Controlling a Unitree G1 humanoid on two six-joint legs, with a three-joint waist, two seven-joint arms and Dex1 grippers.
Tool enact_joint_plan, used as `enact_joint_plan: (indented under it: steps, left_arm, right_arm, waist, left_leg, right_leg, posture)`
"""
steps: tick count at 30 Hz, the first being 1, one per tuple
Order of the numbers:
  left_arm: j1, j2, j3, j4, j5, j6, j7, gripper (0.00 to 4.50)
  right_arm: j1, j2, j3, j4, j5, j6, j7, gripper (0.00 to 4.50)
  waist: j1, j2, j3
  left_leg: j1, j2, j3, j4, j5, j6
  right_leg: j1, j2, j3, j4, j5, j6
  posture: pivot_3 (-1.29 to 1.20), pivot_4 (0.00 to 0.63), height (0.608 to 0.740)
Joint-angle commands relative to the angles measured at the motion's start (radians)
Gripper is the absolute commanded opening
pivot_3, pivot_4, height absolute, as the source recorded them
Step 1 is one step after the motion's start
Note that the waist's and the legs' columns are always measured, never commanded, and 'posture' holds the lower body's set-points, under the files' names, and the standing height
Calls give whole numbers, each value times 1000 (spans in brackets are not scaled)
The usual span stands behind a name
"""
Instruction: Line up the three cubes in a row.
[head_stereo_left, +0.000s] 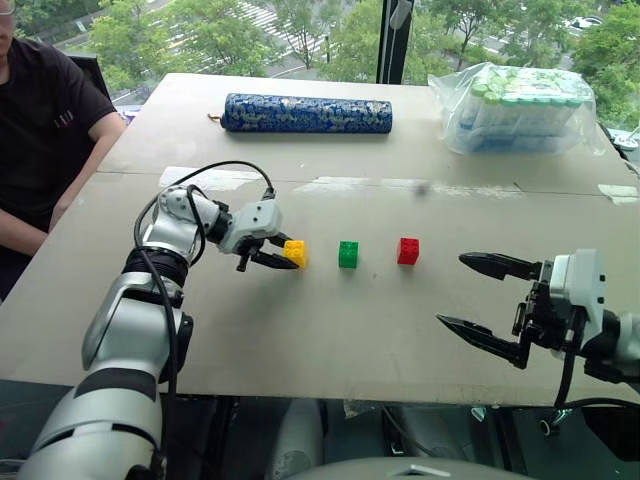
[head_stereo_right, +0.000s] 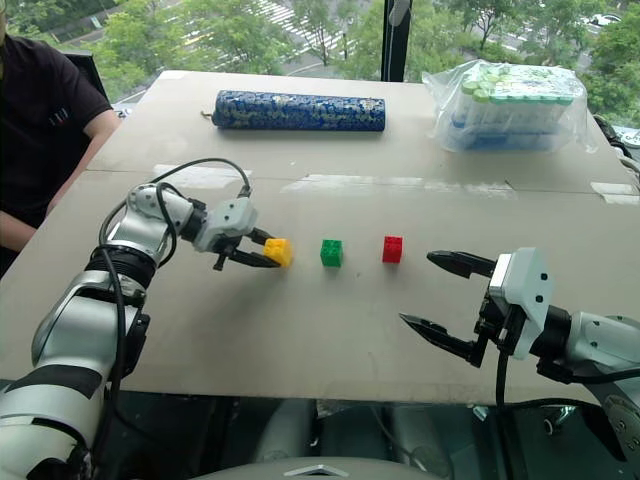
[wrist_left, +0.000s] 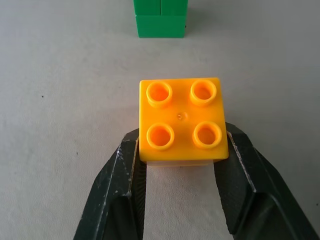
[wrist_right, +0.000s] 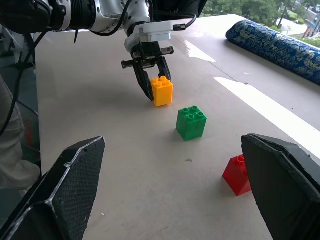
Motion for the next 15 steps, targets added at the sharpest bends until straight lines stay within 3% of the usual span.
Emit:
enact_joint_plan:
  steps: [1,11,12,15]
  left_arm:
    - [-42,5,21,20,22,-38,2,1301]
    - [-60,-19,35,62,63,-62,41,1301]
    - [-59,-20,37,63,65,-63,43,2101]
    - [-47,-17,63,46,49,-54,56,2884]
  right_arm:
    - [1,-10,-41,-31,13,-22,2,4500]
    - [8,-13,-44,-32,15,-18,2,4500]
    - [9,-13,-44,-32,15,-19,1,4500]
    - [23,-14,-53,-36,13,-20,4,4500]
  waist:
    - [0,0,0]
    - [1,0,0]
    - [1,0,0]
    - [1,0,0]
  left_leg:
    - [0,0,0,0,0,0]
    - [0,0,0,0,0,0]
    - [0,0,0,0,0,0]
    - [0,0,0,0,0,0]
  right_leg:
    - [0,0,0,0,0,0]
    - [0,0,0,0,0,0]
    - [0,0,0,0,0,0]
    - [0,0,0,0,0,0]
  posture:
    - [0,150,740]
    - [0,150,740]
    - [0,150,740]
    - [0,150,740]
